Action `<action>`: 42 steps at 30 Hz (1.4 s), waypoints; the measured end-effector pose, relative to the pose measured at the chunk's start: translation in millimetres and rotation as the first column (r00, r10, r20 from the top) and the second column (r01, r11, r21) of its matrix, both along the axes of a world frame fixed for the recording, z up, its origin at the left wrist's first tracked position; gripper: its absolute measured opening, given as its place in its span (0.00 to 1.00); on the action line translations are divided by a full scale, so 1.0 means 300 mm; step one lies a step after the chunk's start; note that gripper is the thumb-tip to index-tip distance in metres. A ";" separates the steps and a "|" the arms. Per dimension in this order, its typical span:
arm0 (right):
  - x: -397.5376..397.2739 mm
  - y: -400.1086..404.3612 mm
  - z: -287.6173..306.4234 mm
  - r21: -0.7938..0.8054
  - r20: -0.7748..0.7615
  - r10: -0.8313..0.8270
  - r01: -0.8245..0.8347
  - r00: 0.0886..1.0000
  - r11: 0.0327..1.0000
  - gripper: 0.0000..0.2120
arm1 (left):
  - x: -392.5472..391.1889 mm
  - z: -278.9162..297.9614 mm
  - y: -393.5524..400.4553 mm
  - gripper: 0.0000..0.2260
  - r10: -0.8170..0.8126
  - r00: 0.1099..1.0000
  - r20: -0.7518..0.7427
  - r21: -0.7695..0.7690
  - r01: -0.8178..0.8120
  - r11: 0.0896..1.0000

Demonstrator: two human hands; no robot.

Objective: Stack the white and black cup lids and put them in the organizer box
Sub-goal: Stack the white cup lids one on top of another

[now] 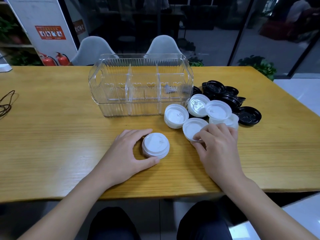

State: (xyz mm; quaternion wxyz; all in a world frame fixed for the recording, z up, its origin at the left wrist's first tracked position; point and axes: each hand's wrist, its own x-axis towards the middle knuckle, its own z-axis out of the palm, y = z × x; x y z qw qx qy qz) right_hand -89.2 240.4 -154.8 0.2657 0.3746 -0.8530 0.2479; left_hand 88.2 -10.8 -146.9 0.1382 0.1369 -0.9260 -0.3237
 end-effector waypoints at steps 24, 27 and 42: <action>0.116 -0.104 0.177 -0.632 0.683 0.648 -0.171 0.336 0.756 0.10 | -0.013 0.092 0.082 0.42 -0.081 0.963 -0.256 0.035 0.093 0.995; 0.118 -0.119 0.166 -0.610 0.697 0.621 -0.159 0.358 0.776 0.12 | -0.005 0.076 0.073 0.39 -0.069 0.965 -0.252 0.025 0.078 0.997; 0.126 -0.164 0.104 -0.222 0.567 0.407 -0.344 0.716 0.912 0.32 | 0.006 0.030 0.033 0.44 0.053 0.989 -0.135 -0.026 -0.057 0.998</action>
